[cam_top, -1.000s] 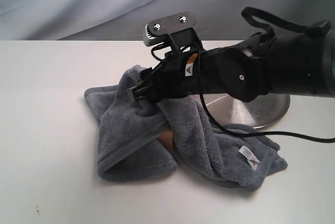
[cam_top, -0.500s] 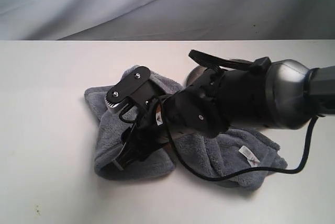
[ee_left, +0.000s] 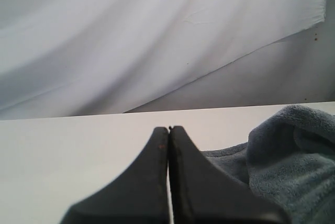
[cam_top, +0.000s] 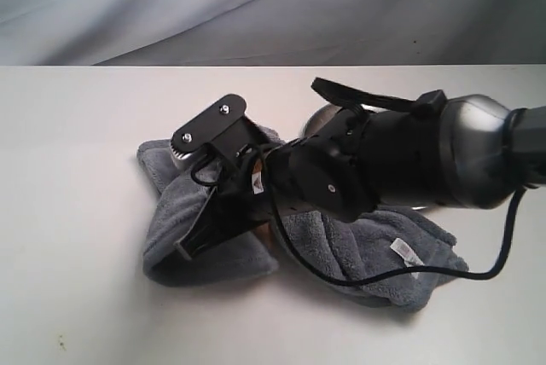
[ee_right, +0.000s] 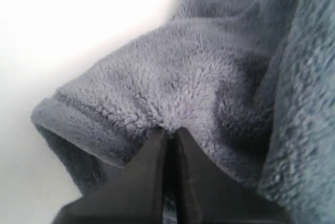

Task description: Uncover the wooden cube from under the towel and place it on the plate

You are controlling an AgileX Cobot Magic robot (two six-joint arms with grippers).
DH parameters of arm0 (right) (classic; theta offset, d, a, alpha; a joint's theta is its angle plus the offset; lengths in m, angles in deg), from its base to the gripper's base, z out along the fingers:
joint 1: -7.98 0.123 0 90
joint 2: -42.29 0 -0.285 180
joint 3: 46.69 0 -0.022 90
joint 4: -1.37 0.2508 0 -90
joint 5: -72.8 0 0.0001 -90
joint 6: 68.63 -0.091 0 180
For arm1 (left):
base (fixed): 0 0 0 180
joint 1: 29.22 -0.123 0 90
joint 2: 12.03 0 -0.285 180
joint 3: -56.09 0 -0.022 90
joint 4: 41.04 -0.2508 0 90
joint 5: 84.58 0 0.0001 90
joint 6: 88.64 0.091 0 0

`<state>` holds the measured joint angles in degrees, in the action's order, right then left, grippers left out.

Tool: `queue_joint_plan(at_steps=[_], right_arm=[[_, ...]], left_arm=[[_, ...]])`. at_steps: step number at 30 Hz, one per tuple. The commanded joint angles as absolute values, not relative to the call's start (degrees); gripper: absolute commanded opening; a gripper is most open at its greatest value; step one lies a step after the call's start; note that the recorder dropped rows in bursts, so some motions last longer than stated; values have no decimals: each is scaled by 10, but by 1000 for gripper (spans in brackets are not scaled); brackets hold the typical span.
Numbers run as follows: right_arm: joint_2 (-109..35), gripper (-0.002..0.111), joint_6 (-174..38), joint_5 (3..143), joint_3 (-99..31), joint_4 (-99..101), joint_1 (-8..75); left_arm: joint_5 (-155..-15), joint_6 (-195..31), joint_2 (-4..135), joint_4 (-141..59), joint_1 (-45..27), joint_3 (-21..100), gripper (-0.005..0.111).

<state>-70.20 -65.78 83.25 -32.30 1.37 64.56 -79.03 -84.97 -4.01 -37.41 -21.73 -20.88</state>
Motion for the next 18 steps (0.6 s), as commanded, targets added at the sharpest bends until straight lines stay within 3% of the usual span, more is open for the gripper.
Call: queue_joint_plan(at_steps=[1,10,18], right_arm=[[-665,0,-653,759,-322,0,644],[-671,0,-643,638,-322,-13,584],[-716,0,-643,649,-322,10,513]], left_arm=[[-796,-851,-42,-373,-219,-211,0],[-796,-851,-42,-373,-219,-211,0],[-796,-851,-42,-373,-219,-211,0]])
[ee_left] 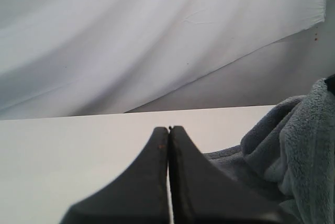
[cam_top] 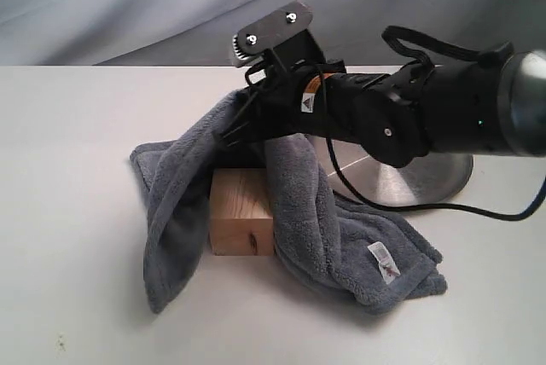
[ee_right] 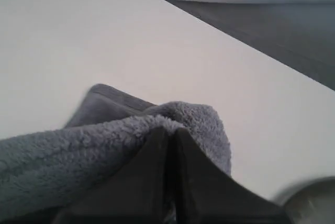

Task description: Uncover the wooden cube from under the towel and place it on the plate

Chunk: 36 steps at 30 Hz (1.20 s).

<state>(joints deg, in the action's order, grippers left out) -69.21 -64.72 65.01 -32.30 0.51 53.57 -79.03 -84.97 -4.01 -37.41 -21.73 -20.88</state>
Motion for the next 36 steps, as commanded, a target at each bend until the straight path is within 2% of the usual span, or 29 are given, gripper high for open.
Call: queue_joint_plan(at_steps=[1,10,20,28,36], right_arm=[[-723,0,-643,649,-322,10,512],[-803,0,-630,653,-322,10,512],[-813,0,-650,572,-323,14,514],[-811,0,-678,682,-323,10,527],[-794,0,-676,739,-323,10,586]], left_arm=[[-796,-851,-42,-373,-219,-211,0],[-796,-851,-42,-373,-219,-211,0],[-796,-851,-42,-373,-219,-211,0],[-796,-851,-42,-373,-219,-211,0],[-796,-851,-42,-373,-219,-211,0]])
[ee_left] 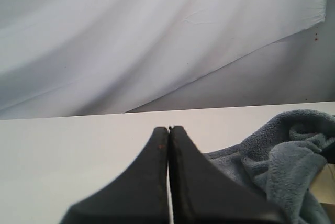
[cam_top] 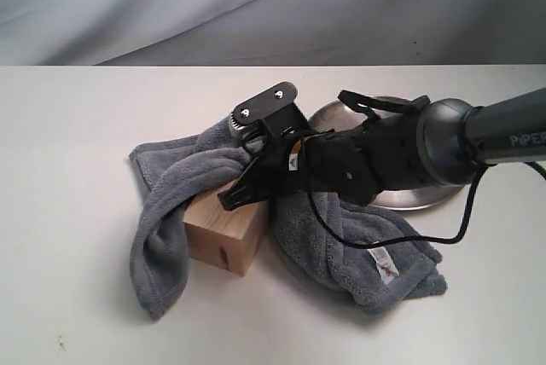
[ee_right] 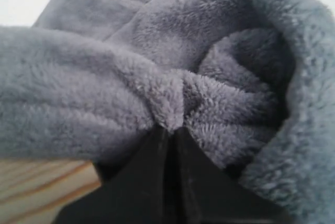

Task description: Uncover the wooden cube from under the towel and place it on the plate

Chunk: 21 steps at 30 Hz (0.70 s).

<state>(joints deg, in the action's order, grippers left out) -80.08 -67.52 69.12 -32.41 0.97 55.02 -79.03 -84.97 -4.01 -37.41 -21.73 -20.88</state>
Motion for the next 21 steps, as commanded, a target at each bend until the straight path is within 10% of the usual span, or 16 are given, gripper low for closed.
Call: queue_joint_plan(at_steps=[1,15,21], right_arm=[[-792,0,-673,745,-323,10,596],[-749,4,-677,645,-323,32,583],[-736,57,-678,666,-323,32,588]], left_arm=[[-796,-851,-42,-373,-219,-211,0],[-796,-851,-42,-373,-219,-211,0],[-796,-851,-42,-373,-219,-211,0]])
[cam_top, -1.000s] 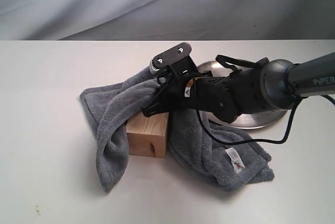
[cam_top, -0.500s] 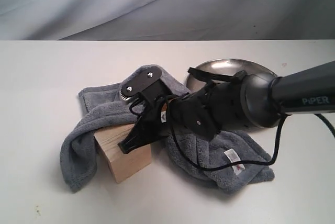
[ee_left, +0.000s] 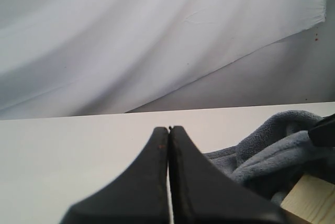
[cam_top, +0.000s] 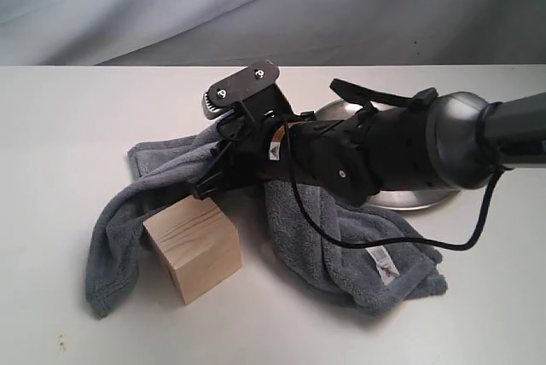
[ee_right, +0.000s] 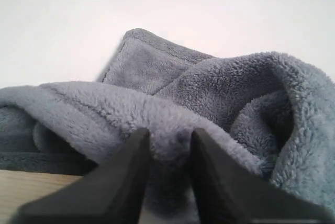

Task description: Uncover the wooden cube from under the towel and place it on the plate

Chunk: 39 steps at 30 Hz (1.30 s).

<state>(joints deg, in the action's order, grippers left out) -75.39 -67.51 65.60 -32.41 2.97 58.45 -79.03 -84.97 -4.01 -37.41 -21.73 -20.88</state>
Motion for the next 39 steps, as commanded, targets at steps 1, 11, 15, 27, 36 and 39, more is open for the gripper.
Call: queue_joint_plan(at_steps=[1,11,15,27,36,39], right_arm=[[-728,61,-678,672,-323,32,590],[-678,63,-670,776,-323,64,674],[-678,76,-674,791,-323,66,674],[-711,105,-676,792,-323,69,674],[-738,105,-696,930,-413,69,674],[-739,105,-705,973,-442,68,674]], left_arm=[[-796,-851,-42,-373,-219,-211,0],[-796,-851,-42,-373,-219,-211,0],[-796,-851,-42,-373,-219,-211,0],[-796,-851,-42,-373,-219,-211,0],[-796,-851,-42,-373,-219,-211,0],[-796,-851,-42,-373,-219,-211,0]])
